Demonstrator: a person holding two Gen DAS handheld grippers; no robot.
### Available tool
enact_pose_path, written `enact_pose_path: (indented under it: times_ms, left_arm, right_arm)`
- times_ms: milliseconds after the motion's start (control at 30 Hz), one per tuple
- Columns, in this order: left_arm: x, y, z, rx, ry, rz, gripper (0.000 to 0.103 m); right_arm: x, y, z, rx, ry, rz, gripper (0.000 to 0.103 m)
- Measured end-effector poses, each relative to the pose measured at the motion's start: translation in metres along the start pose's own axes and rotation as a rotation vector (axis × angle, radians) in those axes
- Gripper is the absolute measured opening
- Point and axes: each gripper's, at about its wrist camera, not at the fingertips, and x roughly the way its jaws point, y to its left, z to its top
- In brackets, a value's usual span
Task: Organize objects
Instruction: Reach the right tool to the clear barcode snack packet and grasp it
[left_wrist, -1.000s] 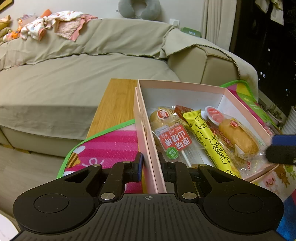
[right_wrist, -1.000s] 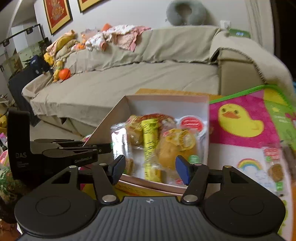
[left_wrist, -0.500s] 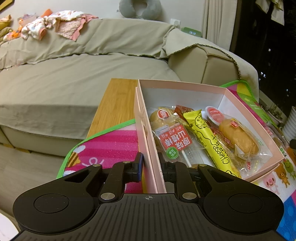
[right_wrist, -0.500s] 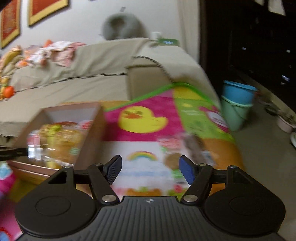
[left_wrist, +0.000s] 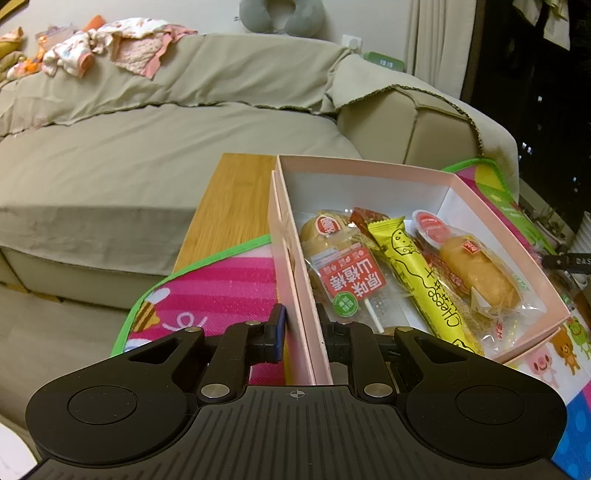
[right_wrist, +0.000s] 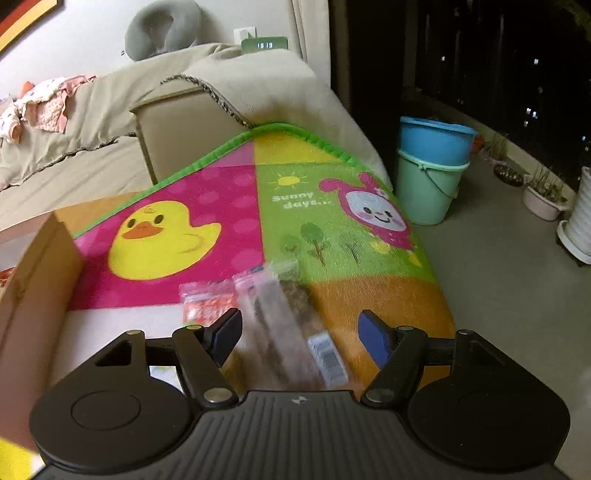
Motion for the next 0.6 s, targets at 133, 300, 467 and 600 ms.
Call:
enact_pose_path:
  times_ms: [133, 300, 467, 600]
  left_arm:
    - [0.0, 0.0, 0.0, 0.001, 0.002, 0.0, 0.018]
    - [0.0, 0.0, -0.001, -0.002, 0.001, -0.001, 0.018]
    - [0.0, 0.0, -0.001, -0.003, 0.001, 0.0, 0.018]
    - [0.0, 0.0, -0.001, -0.002, 0.001, -0.001, 0.018]
  right_arm:
    - [0.006, 0.011, 0.005, -0.051, 0.01, 0.008, 0.057]
    - [-0.008, 0.017, 0.0, -0.069, 0.026, 0.052, 0.035]
    - [-0.037, 0.013, -0.013, -0.043, 0.029, 0.097, 0.028]
    - [-0.068, 0.013, -0.027, -0.028, 0.028, 0.113, 0.028]
